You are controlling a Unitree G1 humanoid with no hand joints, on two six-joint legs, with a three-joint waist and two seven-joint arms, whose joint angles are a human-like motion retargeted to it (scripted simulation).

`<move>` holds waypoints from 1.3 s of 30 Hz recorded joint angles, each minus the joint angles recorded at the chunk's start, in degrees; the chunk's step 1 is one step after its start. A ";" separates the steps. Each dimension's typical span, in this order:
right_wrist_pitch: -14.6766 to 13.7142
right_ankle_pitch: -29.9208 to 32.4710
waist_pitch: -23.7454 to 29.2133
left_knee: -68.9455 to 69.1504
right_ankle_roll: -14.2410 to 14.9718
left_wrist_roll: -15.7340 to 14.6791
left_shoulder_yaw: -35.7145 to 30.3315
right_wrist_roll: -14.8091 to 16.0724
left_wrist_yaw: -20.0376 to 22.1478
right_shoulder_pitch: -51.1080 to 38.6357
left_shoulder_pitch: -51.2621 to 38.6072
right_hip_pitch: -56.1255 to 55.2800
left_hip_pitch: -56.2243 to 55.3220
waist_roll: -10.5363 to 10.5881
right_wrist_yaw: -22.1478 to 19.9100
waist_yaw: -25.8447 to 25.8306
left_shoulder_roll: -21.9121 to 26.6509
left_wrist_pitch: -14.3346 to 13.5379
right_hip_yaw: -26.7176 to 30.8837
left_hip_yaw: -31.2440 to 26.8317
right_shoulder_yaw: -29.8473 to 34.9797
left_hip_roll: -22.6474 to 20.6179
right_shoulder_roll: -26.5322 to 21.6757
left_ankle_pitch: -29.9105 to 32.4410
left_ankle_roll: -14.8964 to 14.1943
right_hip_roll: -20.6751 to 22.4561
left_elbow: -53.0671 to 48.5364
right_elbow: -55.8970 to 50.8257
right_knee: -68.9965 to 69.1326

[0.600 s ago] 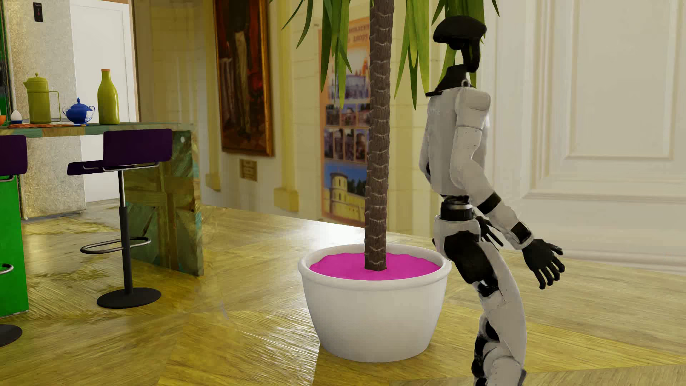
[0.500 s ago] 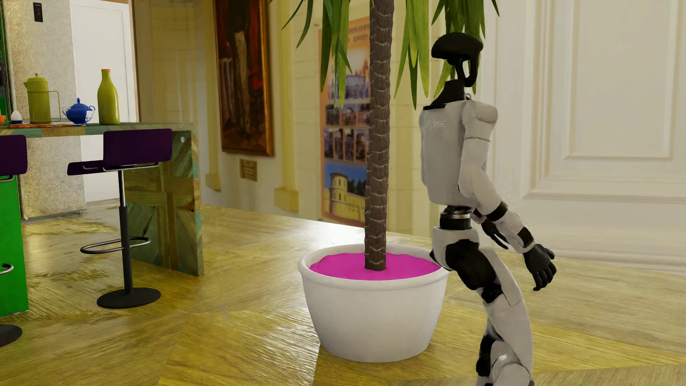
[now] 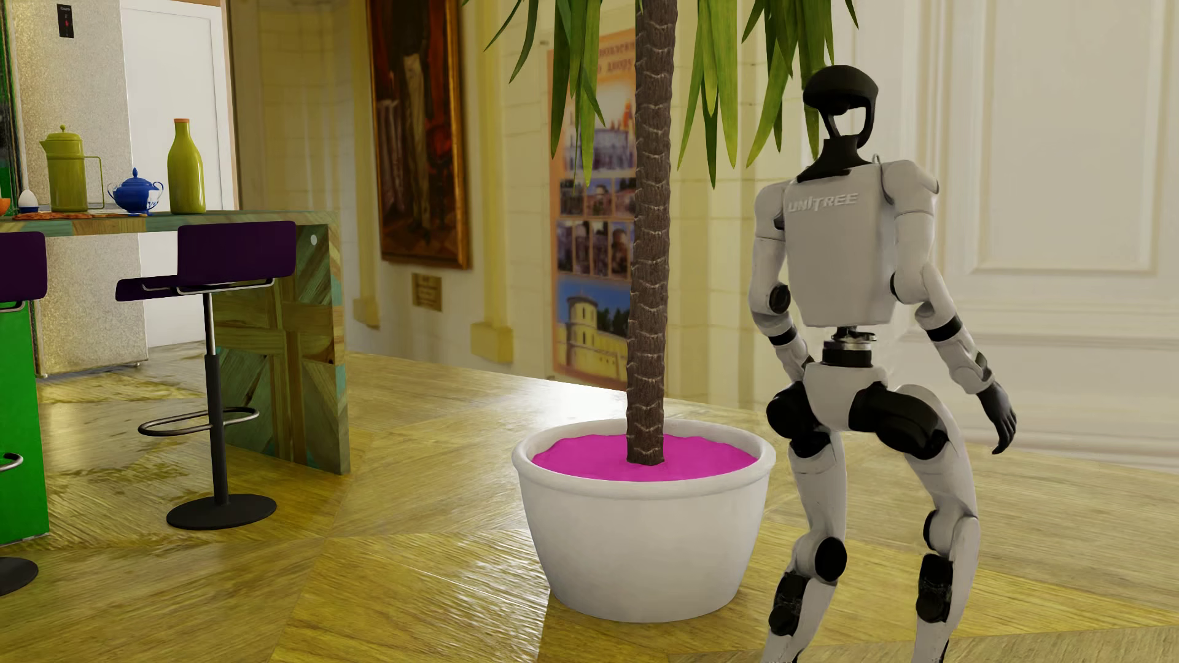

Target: Avoid the plant

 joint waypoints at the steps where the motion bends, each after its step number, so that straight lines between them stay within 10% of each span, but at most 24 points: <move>1: -1.20 1.25 1.54 2.32 -0.18 1.71 1.19 1.65 0.10 -0.97 -1.94 0.59 1.75 0.17 -0.76 1.40 -1.14 -1.68 1.10 -0.69 -0.58 -0.88 -0.05 2.25 -0.01 -1.42 -1.82 0.79 -4.05; 2: -4.87 3.28 2.65 12.09 0.34 2.59 0.52 3.64 0.87 -2.68 -2.13 3.13 -1.07 0.45 -1.70 2.82 -1.11 -2.30 1.66 0.46 -0.67 -1.69 -1.10 8.42 -1.49 -3.93 -4.70 2.27 -11.60; 4: -12.73 -0.92 3.99 28.55 -9.89 -0.16 1.00 7.69 -0.35 -7.98 0.27 10.27 -10.88 7.12 -4.26 10.19 0.04 -1.26 -3.20 5.31 0.01 3.17 -4.61 25.60 -0.93 -4.31 -3.36 6.05 -12.47; 8: -9.79 -8.80 2.12 14.99 -6.09 -3.43 2.80 9.42 -0.40 -20.33 13.69 24.04 -20.34 14.74 -5.14 20.80 -1.62 7.09 -6.15 7.74 6.44 6.17 -0.26 4.56 -3.91 -6.97 -5.44 -0.14 -14.88; 9: -8.54 -2.73 2.53 7.62 -3.30 -3.34 -1.58 7.83 0.52 -21.56 13.66 20.40 -19.00 15.62 -3.74 19.03 -0.63 8.20 -5.10 7.84 6.65 6.79 2.41 9.99 -2.58 -7.59 -2.42 -0.42 -2.05; 11: -8.73 11.92 3.52 6.38 0.60 -4.07 -1.66 3.68 0.93 -17.64 10.59 11.30 -14.82 11.99 0.49 11.99 0.46 9.94 1.21 6.65 6.88 4.64 3.99 10.68 -2.00 -6.43 3.22 3.59 11.99; 14: -6.20 -1.83 2.03 3.71 2.65 -3.20 1.22 -2.03 -0.15 -2.65 3.38 6.85 -8.19 2.38 7.30 6.46 -0.85 8.99 5.61 2.72 -0.01 0.88 -1.59 5.06 -3.09 -5.67 -5.08 6.91 -8.97; 16: 0.05 -6.39 3.67 14.06 -7.17 -2.78 0.67 -0.35 -4.85 -6.00 1.31 15.38 -9.94 5.05 6.47 8.82 -2.64 4.34 -1.47 4.81 0.54 4.83 -5.11 8.14 2.52 -5.69 -2.62 4.22 -11.51; 18: 0.67 -6.77 5.07 13.78 -2.81 -3.95 -0.36 3.64 -7.93 -14.66 7.76 20.46 -14.31 7.32 0.53 13.47 -0.75 1.96 -5.17 8.73 2.10 5.95 -1.61 10.71 3.00 -7.29 -4.66 -0.95 -9.21; 20: -5.89 11.90 4.47 7.76 -0.77 -3.74 -2.64 5.85 -5.10 -20.24 11.46 11.76 -12.64 8.71 -4.05 14.42 3.77 1.23 -2.13 7.24 6.82 5.19 2.55 6.31 0.15 -6.34 2.85 0.16 11.30; 22: -11.30 4.40 3.90 3.97 0.68 -4.43 0.10 4.80 1.56 -14.11 13.01 3.72 -6.03 5.89 -3.64 10.80 1.04 4.40 2.86 3.99 4.18 1.57 3.75 3.73 0.13 -4.65 0.50 0.82 9.42; 25: -12.21 1.95 4.05 12.26 2.59 -2.55 2.98 1.93 6.62 -6.82 5.57 -1.44 -2.31 2.86 -0.50 8.67 -2.10 10.61 2.01 1.61 1.43 -1.12 -2.98 3.18 1.63 -5.01 -5.83 3.88 -12.72; 26: -12.21 10.30 4.06 24.93 1.01 -1.95 0.95 1.84 5.42 -8.68 4.10 0.28 -7.27 3.63 -0.66 9.93 -2.23 10.78 0.60 3.78 1.50 0.20 -6.18 12.69 3.64 -6.28 -5.48 6.71 -11.99; 28: -12.23 4.97 3.79 34.62 -8.12 -3.18 1.17 3.39 -1.75 -10.60 4.76 6.59 -15.80 8.22 -3.90 14.51 -0.52 9.35 -3.61 6.70 -0.12 3.61 -6.60 24.33 -0.93 -7.43 -0.97 4.75 -11.97; 31: -8.78 -2.38 1.36 12.21 -4.30 -1.17 4.37 6.41 -5.18 -13.23 9.62 16.65 -19.48 12.06 -4.08 16.26 -0.09 8.86 -9.20 9.11 5.47 9.25 0.78 8.49 -1.69 -10.33 -3.93 -2.54 -13.00; 34: -5.31 7.90 2.72 6.91 -2.09 -1.42 -1.37 2.42 0.34 -13.32 8.60 9.56 -12.35 7.15 0.56 8.83 1.52 5.11 2.22 6.68 4.43 4.79 2.36 8.60 -1.57 -8.53 2.59 1.56 8.30; 37: -2.34 -5.07 2.62 1.54 -0.94 -2.99 1.72 -1.49 2.88 -3.04 4.82 6.42 -4.23 0.67 4.54 5.50 -1.83 2.63 4.02 1.41 -0.46 1.37 -0.78 5.37 -3.14 -7.63 -4.20 3.21 -9.85; 39: -3.14 1.64 2.62 12.60 -3.15 -4.12 -0.38 0.41 -1.32 -3.26 2.33 12.24 -6.89 3.34 3.85 8.84 -3.38 2.43 -0.71 1.58 1.76 3.38 -5.62 8.04 1.75 -8.39 -3.13 3.52 -15.41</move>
